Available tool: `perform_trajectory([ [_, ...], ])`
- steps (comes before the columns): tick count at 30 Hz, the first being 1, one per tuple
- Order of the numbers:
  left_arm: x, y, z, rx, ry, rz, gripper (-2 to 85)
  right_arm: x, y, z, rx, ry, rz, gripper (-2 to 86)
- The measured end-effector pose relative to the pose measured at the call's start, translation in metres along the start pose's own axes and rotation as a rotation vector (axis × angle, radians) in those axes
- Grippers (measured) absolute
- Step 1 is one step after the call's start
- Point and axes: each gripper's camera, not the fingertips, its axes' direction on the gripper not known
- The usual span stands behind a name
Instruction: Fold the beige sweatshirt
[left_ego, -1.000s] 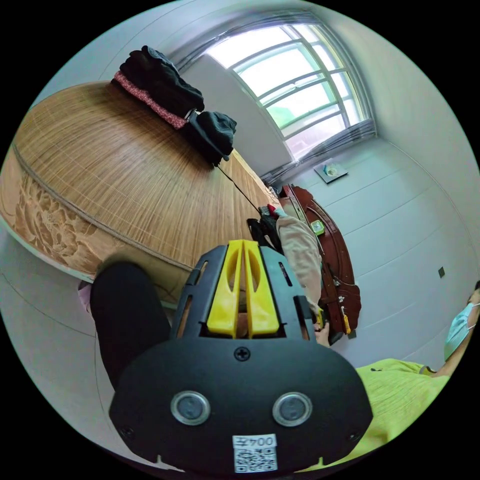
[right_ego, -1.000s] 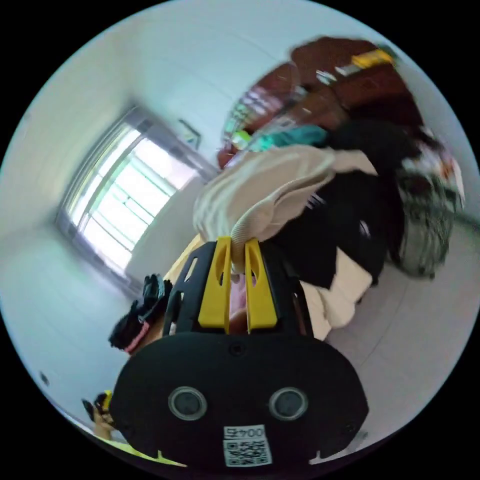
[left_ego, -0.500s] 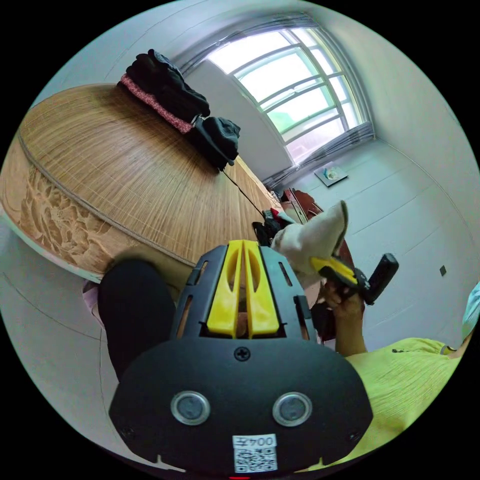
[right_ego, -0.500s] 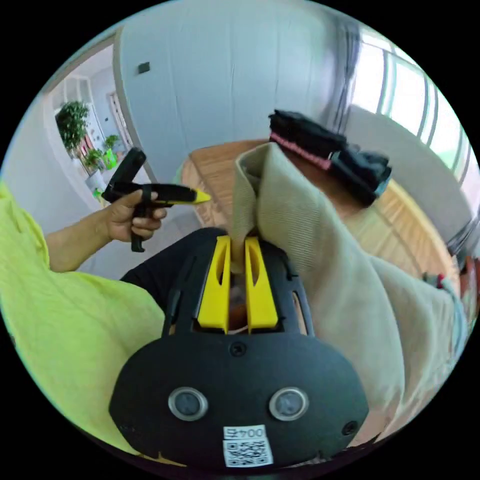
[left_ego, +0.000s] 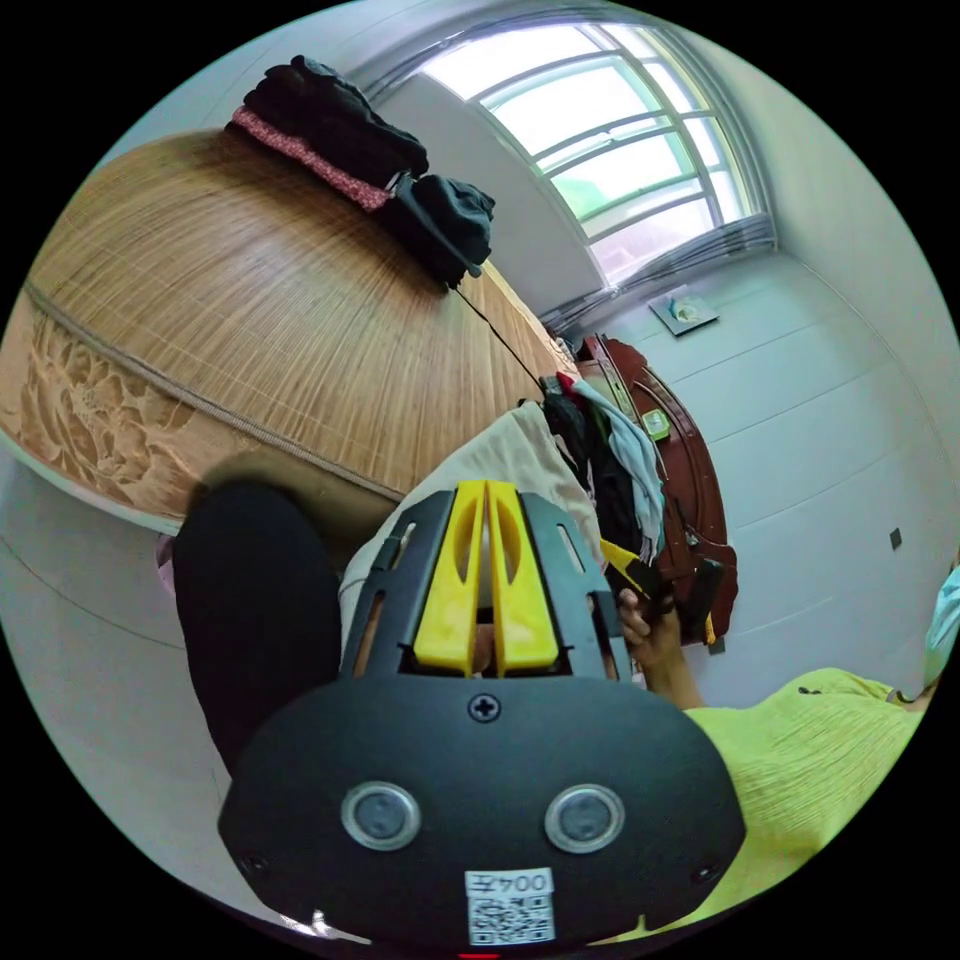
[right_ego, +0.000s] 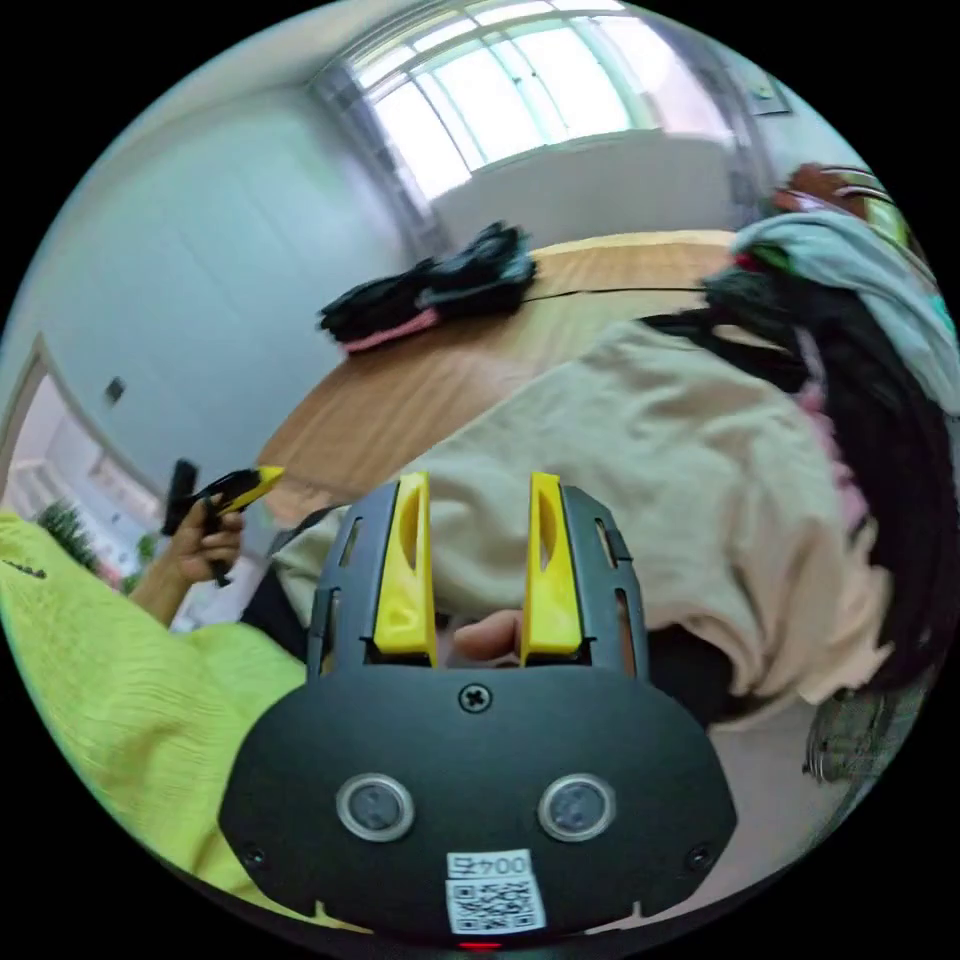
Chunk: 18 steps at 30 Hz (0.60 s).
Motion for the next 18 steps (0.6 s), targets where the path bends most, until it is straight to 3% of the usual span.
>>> perform_trajectory([
  [3,0.012,-0.013,0.019,-0.049,0.0,0.028,0.7,0.079,0.032,-0.047,0.1,0.326,0.167,15.3],
  [7,0.031,-0.031,0.044,-0.113,0.02,0.086,2.2,0.158,0.061,-0.075,0.021,0.6,0.266,16.6],
  [12,0.056,-0.041,0.074,-0.213,0.111,0.159,4.9,0.229,0.101,-0.084,0.0,0.492,0.411,16.6],
  [13,0.062,-0.043,0.082,-0.244,0.136,0.177,5.9,0.234,0.105,-0.084,-0.001,0.467,0.424,13.7],
  [15,0.069,-0.045,0.093,-0.288,0.163,0.204,7.1,0.251,0.124,-0.085,0.01,0.234,0.472,5.9],
  [18,0.082,-0.049,0.108,-0.369,0.187,0.254,8.8,0.233,0.131,-0.108,0.112,0.251,0.505,4.3],
])
